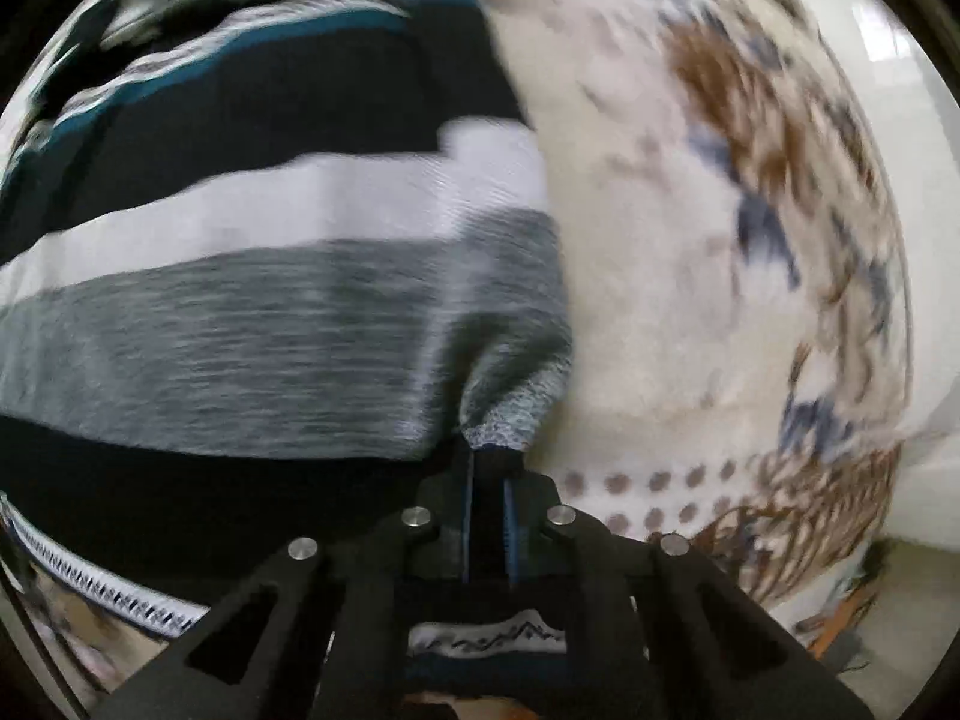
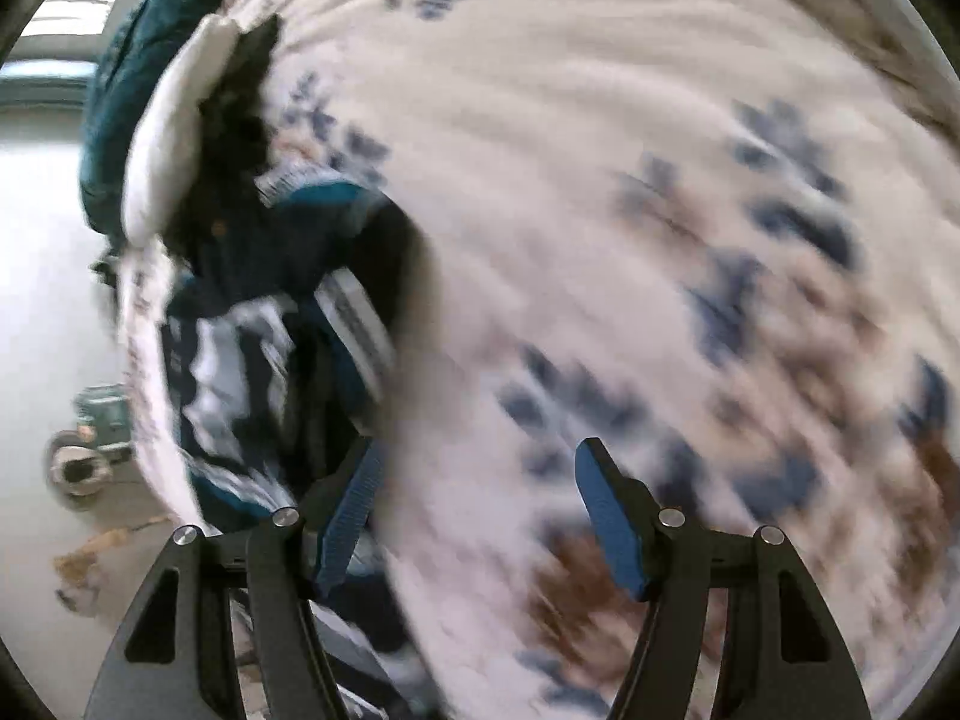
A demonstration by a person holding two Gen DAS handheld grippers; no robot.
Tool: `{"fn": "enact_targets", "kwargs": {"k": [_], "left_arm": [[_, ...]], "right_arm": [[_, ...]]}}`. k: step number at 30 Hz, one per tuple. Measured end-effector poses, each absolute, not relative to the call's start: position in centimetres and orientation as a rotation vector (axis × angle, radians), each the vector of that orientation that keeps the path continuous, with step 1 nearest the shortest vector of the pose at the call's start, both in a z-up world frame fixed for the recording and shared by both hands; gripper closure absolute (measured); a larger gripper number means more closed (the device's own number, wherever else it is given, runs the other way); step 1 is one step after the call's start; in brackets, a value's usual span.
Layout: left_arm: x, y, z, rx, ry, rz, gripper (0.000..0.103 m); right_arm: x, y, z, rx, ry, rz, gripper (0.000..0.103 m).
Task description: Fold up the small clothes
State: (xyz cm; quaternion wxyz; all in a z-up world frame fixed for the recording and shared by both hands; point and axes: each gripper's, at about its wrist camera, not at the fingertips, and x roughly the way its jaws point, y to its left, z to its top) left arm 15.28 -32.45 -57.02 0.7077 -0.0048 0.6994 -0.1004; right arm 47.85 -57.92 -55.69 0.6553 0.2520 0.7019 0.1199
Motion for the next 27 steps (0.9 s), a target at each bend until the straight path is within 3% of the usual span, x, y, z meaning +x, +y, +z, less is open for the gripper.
{"fn": "enact_targets", "kwargs": {"k": [6, 8, 9, 10, 19, 27], "left_arm": [[15.9, -27.9, -51.8, -0.108, 1.489, -0.141, 0.098], [15.9, -26.0, -50.2, -0.139, 1.463, -0.113, 0.098], [15.7, -25.2, -49.6, -0.153, 1.453, -0.103, 0.098], [15.2, -24.6, -49.1, -0.170, 1.446, -0.094, 0.098], [14.9, -14.1, -45.2, -0.352, 1.362, -0.005, 0.098], [14.1, -2.5, -46.1, -0.553, 1.318, 0.085, 0.099]], "right_arm": [[53.2, -54.8, -60.6, 0.738, 1.657, 0.263, 0.037], [53.9, -53.6, -61.4, 0.763, 1.687, 0.263, 0.062], [54.1, -53.0, -61.4, 0.732, 1.695, 0.253, 0.085], [54.3, -52.3, -60.6, 0.696, 1.675, 0.243, 0.096], [57.1, -44.9, -50.4, 0.504, 1.589, 0.294, 0.097], [61.7, -28.9, -44.8, 0.310, 1.581, 0.345, 0.098]]}}
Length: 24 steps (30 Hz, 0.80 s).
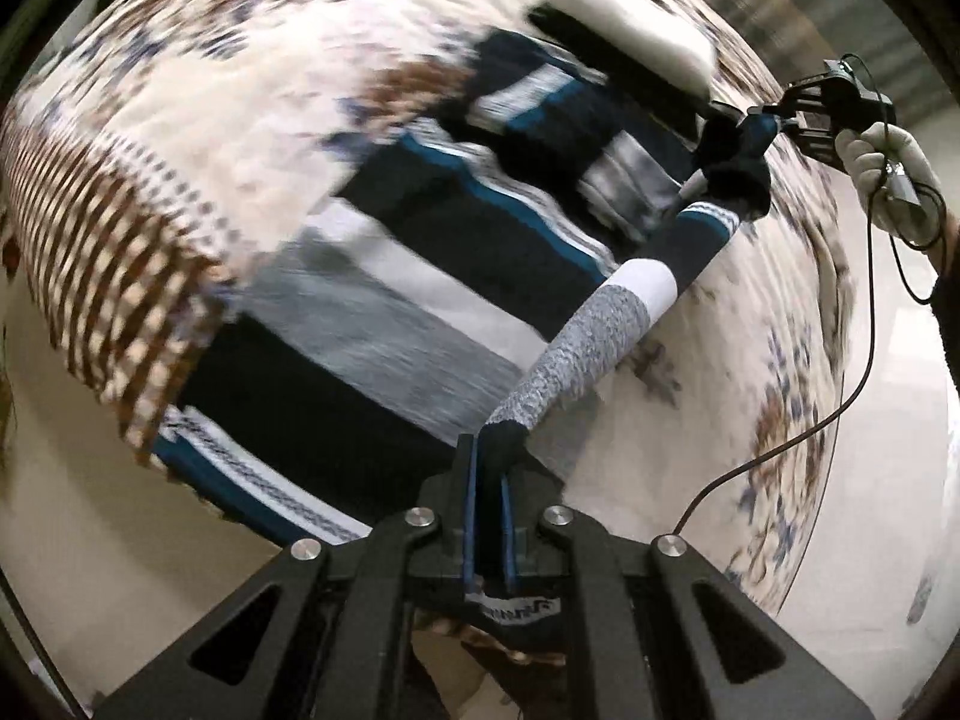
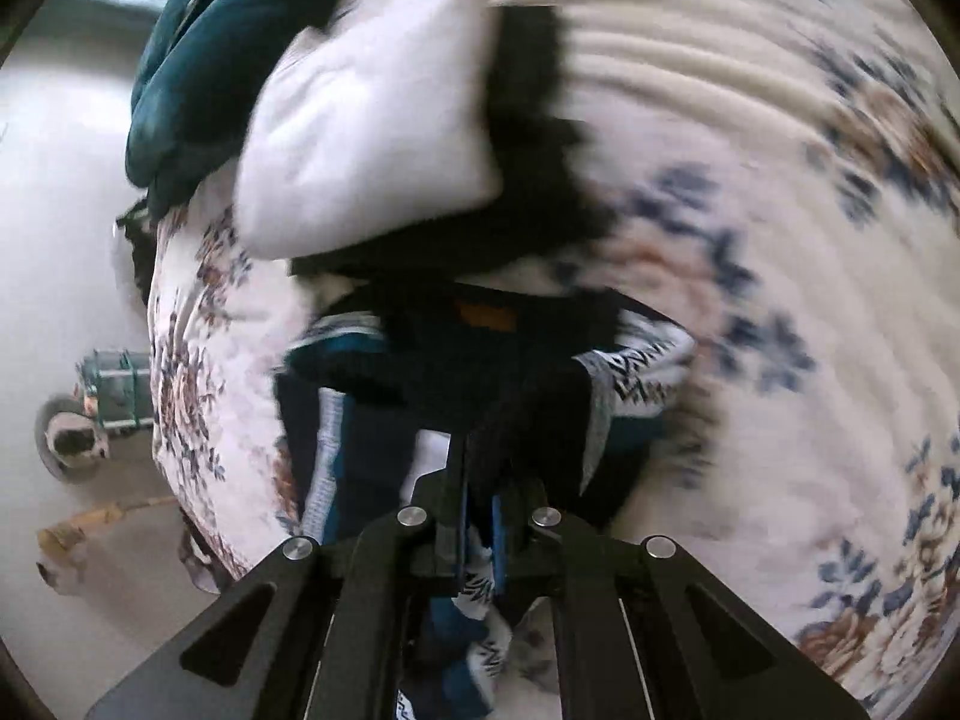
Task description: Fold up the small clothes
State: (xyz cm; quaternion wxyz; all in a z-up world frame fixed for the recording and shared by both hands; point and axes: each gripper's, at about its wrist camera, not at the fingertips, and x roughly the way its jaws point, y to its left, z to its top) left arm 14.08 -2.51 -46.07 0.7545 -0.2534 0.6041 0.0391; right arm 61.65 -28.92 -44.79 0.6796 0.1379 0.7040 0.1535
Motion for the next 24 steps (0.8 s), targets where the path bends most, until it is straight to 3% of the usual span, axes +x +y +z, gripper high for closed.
{"fn": "enact_targets", "kwargs": {"k": [12, 14, 15, 16, 18, 23, 24], "left_arm": [[12.2, 8.7, -52.9, -0.679, 1.375, 0.112, 0.098], [11.7, 10.3, -55.0, -0.709, 1.419, 0.108, 0.096], [11.3, 11.0, -55.9, -0.717, 1.452, 0.107, 0.095], [10.6, 12.3, -57.1, -0.743, 1.486, 0.115, 0.089], [9.4, 14.1, -58.0, -0.788, 1.505, 0.132, 0.082], [9.1, 17.7, -56.1, -0.856, 1.477, 0.116, 0.047], [9.9, 17.9, -55.2, -0.857, 1.457, 0.104, 0.045]], "right_arm": [[63.6, -5.0, -53.0, 0.034, 1.680, 0.307, 0.097], [63.5, -3.8, -54.7, 0.054, 1.721, 0.299, 0.091], [63.3, -3.5, -54.9, 0.081, 1.726, 0.319, 0.078], [62.8, -3.5, -54.5, 0.125, 1.719, 0.349, 0.062], [61.7, -3.9, -53.5, 0.177, 1.709, 0.372, 0.046], [56.5, -9.8, -48.0, 0.218, 1.628, 0.342, 0.043], [55.7, -10.8, -47.4, 0.203, 1.613, 0.323, 0.039]]}}
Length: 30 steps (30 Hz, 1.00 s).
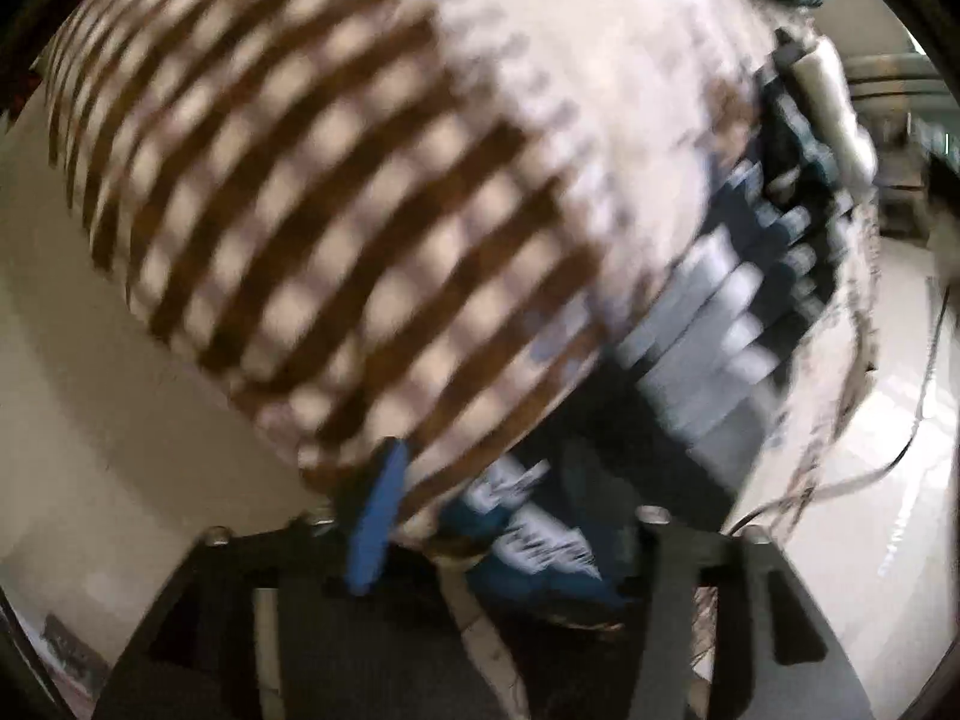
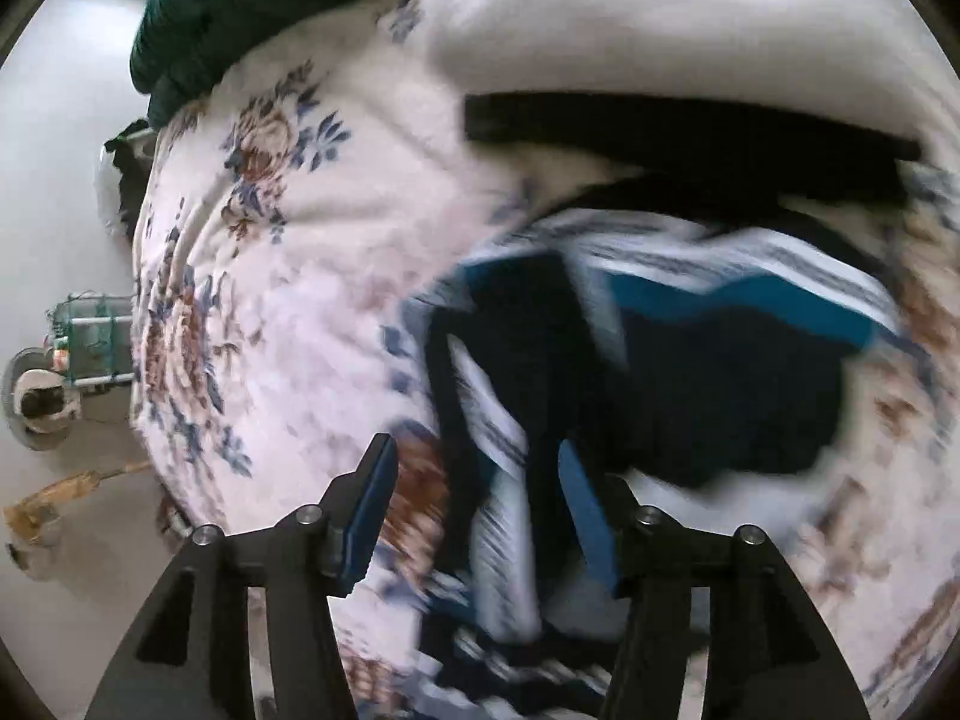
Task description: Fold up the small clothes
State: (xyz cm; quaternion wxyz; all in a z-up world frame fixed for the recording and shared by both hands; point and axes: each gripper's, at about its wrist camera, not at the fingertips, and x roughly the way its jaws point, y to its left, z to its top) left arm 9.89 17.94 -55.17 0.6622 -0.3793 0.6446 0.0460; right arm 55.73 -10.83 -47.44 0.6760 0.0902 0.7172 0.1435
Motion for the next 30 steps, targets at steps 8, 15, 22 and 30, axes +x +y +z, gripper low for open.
{"fn": "enact_targets", "kwargs": {"k": [8, 15, 22, 30], "left_arm": [[27.4, 14.0, -48.7, -0.734, 1.267, -0.168, 0.038], [44.9, 6.2, -52.5, -0.677, 1.325, -0.334, 0.038], [52.1, 3.7, -55.4, -0.584, 1.340, -0.332, 0.094], [52.2, 6.9, -52.9, -0.532, 1.250, -0.267, 0.094]], "right_arm": [[50.1, -22.6, -46.3, 0.221, 1.542, 0.127, 0.039], [53.2, -27.5, -50.9, 0.405, 1.496, 0.094, 0.039], [57.5, -29.3, -55.5, 0.625, 1.522, 0.126, 0.039], [59.3, -29.6, -57.1, 0.795, 1.524, 0.234, 0.045]]}}
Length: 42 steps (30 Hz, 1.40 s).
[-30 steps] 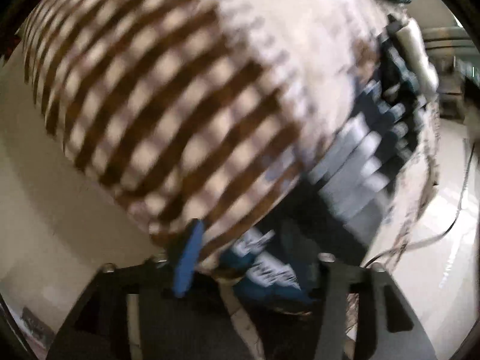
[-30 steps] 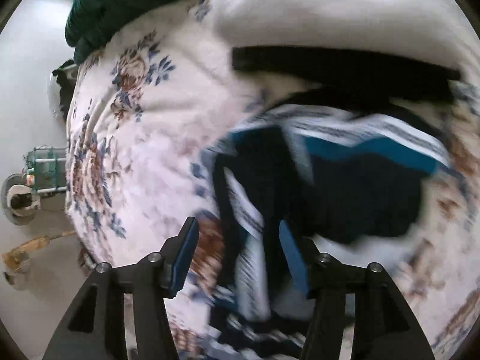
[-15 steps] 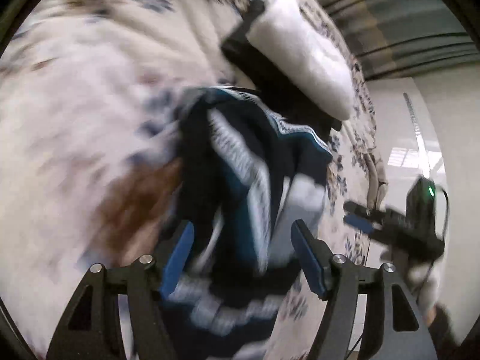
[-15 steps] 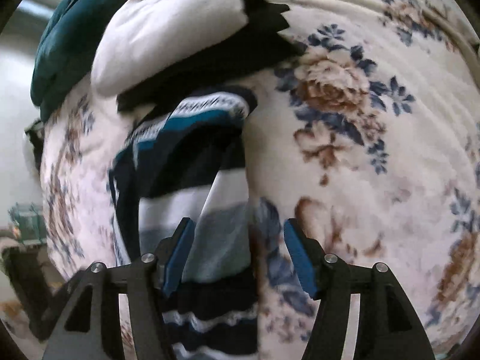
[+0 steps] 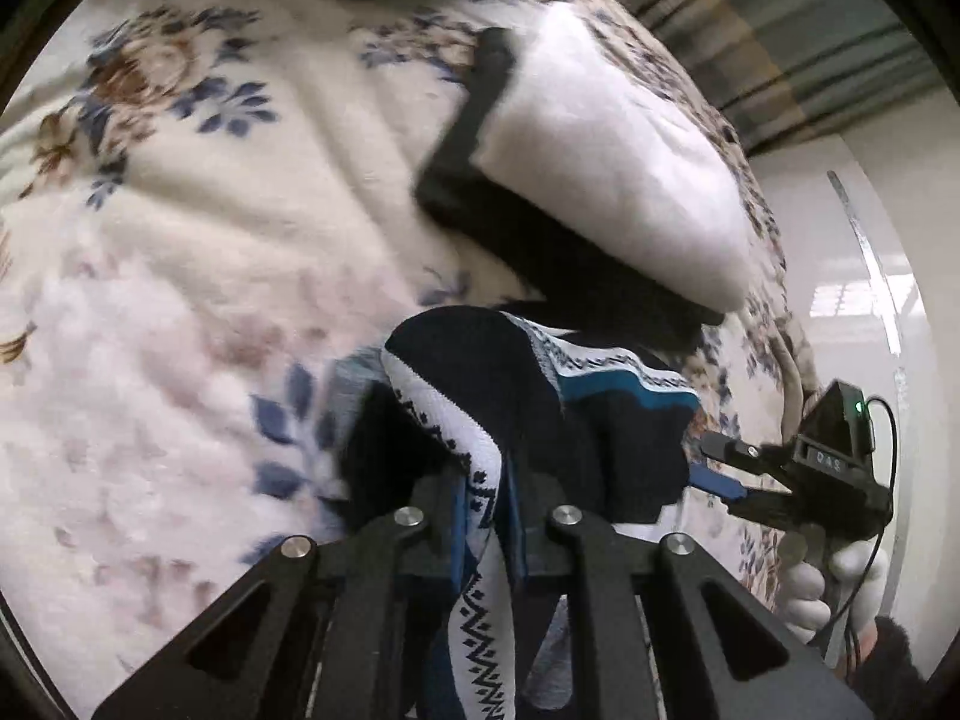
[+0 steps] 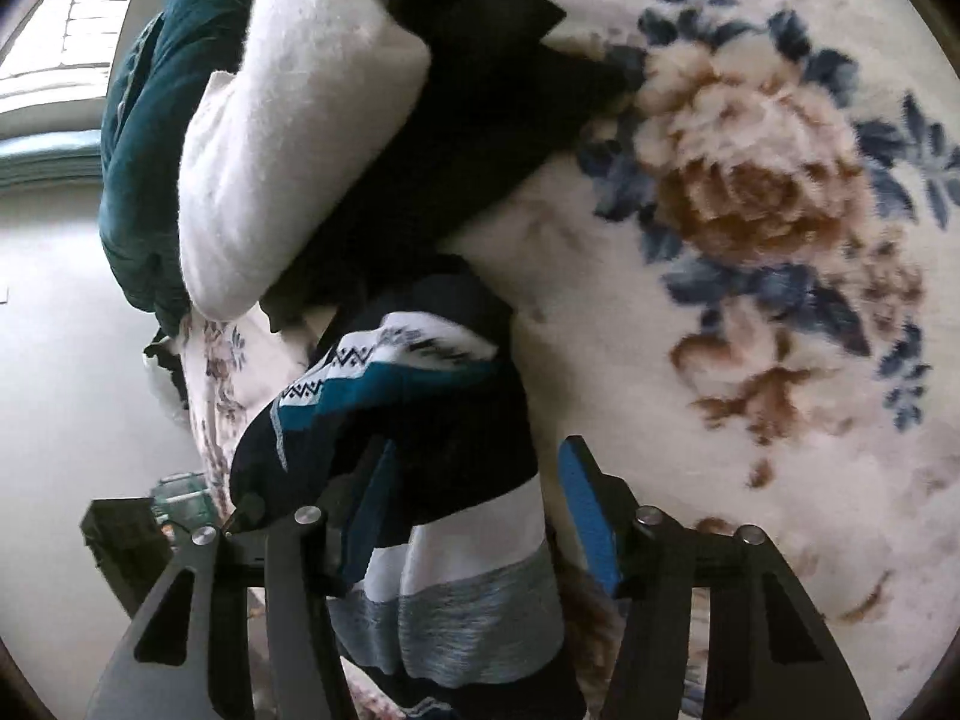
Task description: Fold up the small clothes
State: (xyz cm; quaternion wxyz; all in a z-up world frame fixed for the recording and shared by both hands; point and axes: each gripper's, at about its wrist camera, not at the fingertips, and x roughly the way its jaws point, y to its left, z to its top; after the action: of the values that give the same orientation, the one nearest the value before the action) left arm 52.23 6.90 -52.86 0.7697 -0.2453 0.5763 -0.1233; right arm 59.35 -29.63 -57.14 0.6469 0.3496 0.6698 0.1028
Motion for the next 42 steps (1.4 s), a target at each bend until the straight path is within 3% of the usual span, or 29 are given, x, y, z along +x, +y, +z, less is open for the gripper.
{"fn": "enact_targets", "kwargs": {"k": [2, 3, 4, 5, 6, 10, 15, 18, 20, 21, 22, 24, 25, 26, 27, 29, 32, 34, 36, 37, 38, 40, 42], "left_arm": [[52.4, 7.8, -54.2, -0.554, 1.272, -0.234, 0.094], [52.6, 8.0, -54.8, -0.564, 1.283, -0.225, 0.094], [52.9, 7.4, -55.2, -0.565, 1.285, -0.221, 0.094], [52.9, 7.3, -55.4, -0.559, 1.287, -0.220, 0.094], [52.9, 7.0, -55.3, -0.555, 1.286, -0.220, 0.094], [52.6, 6.9, -55.5, -0.571, 1.284, -0.225, 0.094], [53.0, 6.5, -56.3, -0.565, 1.315, -0.251, 0.094], [53.3, 7.4, -55.3, -0.615, 1.327, -0.286, 0.084], [53.6, 8.2, -54.8, -0.665, 1.289, -0.281, 0.057], [53.9, 8.5, -55.1, -0.691, 1.276, -0.280, 0.051], [54.6, 8.5, -55.8, -0.709, 1.281, -0.274, 0.050], [56.2, 8.0, -57.8, -0.728, 1.317, -0.274, 0.055], [56.8, 7.6, -58.5, -0.710, 1.324, -0.263, 0.082], [57.3, 7.0, -58.6, -0.682, 1.320, -0.263, 0.095], [57.7, 6.6, -58.6, -0.652, 1.321, -0.268, 0.095], [58.7, 6.3, -58.5, -0.602, 1.330, -0.269, 0.095], [59.3, 6.8, -59.1, -0.612, 1.386, -0.269, 0.090], [58.7, 7.4, -58.1, -0.632, 1.390, -0.286, 0.085], [56.9, 7.9, -55.5, -0.578, 1.363, -0.294, 0.082], [55.1, 8.4, -53.8, -0.563, 1.330, -0.309, 0.076], [53.8, 8.6, -52.8, -0.553, 1.314, -0.311, 0.061], [50.2, 9.1, -51.0, -0.535, 1.277, -0.326, 0.044], [46.1, 9.3, -50.7, -0.552, 1.297, -0.333, 0.043]], "right_arm": [[59.4, -28.7, -57.7, 0.810, 1.560, 0.283, 0.045], [59.4, -28.2, -58.0, 0.813, 1.572, 0.298, 0.050], [59.2, -27.7, -58.4, 0.811, 1.589, 0.318, 0.077], [59.1, -27.1, -58.7, 0.773, 1.610, 0.314, 0.093], [59.0, -27.0, -58.6, 0.726, 1.605, 0.289, 0.099], [58.5, -29.2, -57.8, 0.587, 1.566, 0.095, 0.102], [59.3, -29.3, -59.4, 0.513, 1.660, 0.103, 0.102], [60.7, -29.3, -56.7, 0.536, 1.555, 0.136, 0.092], [61.7, -29.3, -55.7, 0.567, 1.505, 0.194, 0.062], [62.6, -28.4, -55.9, 0.545, 1.512, 0.233, 0.046], [63.6, -27.3, -56.7, 0.514, 1.541, 0.261, 0.045], [64.9, -26.4, -58.2, 0.487, 1.581, 0.261, 0.049], [65.6, -26.0, -58.7, 0.489, 1.577, 0.252, 0.095], [66.1, -25.8, -58.6, 0.492, 1.545, 0.217, 0.096], [66.6, -26.2, -58.2, 0.490, 1.499, 0.173, 0.097], [67.8, -26.5, -57.8, 0.510, 1.457, 0.121, 0.098], [67.9, -26.5, -59.0, 0.523, 1.546, 0.114, 0.096], [66.4, -28.0, -58.3, 0.532, 1.577, 0.154, 0.074], [63.6, -29.3, -56.0, 0.534, 1.548, 0.195, 0.060], [62.0, -30.0, -54.8, 0.527, 1.541, 0.209, 0.057], [59.6, -30.7, -53.9, 0.532, 1.542, 0.226, 0.057], [54.4, -31.9, -52.9, 0.564, 1.570, 0.250, 0.057], [49.8, -32.7, -53.0, 0.582, 1.610, 0.233, 0.056]]}}
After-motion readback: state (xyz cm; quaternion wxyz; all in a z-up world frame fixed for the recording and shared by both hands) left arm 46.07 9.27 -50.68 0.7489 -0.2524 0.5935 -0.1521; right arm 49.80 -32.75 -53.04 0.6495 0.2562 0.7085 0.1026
